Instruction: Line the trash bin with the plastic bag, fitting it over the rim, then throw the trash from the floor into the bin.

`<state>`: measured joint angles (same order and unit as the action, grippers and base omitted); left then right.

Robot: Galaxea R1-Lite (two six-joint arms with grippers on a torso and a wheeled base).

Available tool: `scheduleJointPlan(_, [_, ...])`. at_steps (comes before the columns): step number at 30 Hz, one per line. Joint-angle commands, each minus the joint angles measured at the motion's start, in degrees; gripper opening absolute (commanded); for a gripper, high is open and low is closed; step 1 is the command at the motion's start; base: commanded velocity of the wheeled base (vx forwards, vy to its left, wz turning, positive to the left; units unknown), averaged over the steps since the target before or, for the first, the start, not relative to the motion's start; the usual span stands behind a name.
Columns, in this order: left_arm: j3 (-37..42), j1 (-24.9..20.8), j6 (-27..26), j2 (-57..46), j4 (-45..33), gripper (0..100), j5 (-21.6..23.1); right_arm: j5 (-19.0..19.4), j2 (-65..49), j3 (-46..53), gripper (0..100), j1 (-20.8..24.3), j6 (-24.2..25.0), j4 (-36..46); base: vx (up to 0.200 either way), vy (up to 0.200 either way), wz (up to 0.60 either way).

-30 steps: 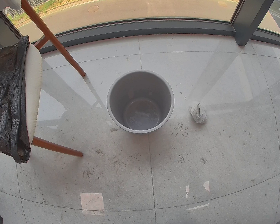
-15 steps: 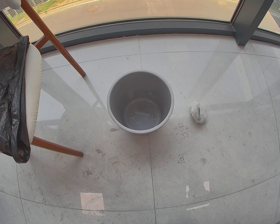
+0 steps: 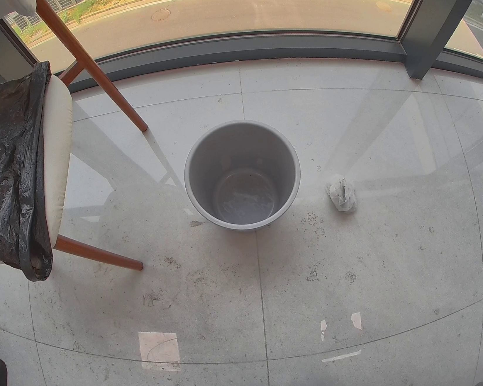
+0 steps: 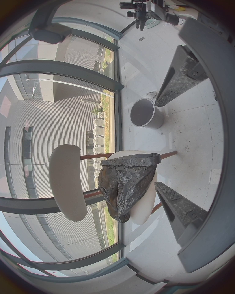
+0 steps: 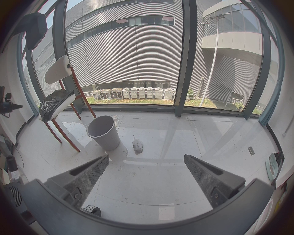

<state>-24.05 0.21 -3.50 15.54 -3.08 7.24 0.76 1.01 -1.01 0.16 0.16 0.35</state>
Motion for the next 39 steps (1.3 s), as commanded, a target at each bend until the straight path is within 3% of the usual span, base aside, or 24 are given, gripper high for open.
scheduleJointPlan(1, [-4.69, -0.03, -0.02, 11.18, 1.24, 100, 0.23, 0.04, -0.05, 0.92, 100, 0.02, 0.02, 0.0, 0.0, 0.0, 0.0])
scheduleJointPlan(6, [-5.48, 0.06, -0.37, 20.49, 8.71, 100, 0.32, 0.04, -0.05, 0.92, 100, 0.02, 0.02, 0.0, 0.0, 0.0, 0.0])
scheduleJointPlan(16, [-14.27, 0.06, 0.07, 34.03, 10.2, 100, 1.02, 0.04, -0.05, 0.92, 100, 0.02, 0.02, 0.0, 0.0, 0.0, 0.0])
scheduleJointPlan(28, [-24.82, 0.14, 0.07, 48.71, 10.38, 100, 8.67, 0.04, -0.05, 0.92, 100, 0.02, 0.02, 0.0, 0.0, 0.0, 0.0])
scheduleJointPlan(34, [-28.68, 0.94, -0.19, 53.01, 10.38, 100, 6.82, 0.04, -0.05, 0.92, 100, 0.02, 0.02, 0.0, 0.0, 0.0, 0.0])
scheduleJointPlan(39, [-33.6, 1.73, -0.1, 57.67, 13.19, 100, -1.26, 0.04, -0.05, 0.92, 100, 0.02, 0.02, 0.0, 0.0, 0.0, 0.0])
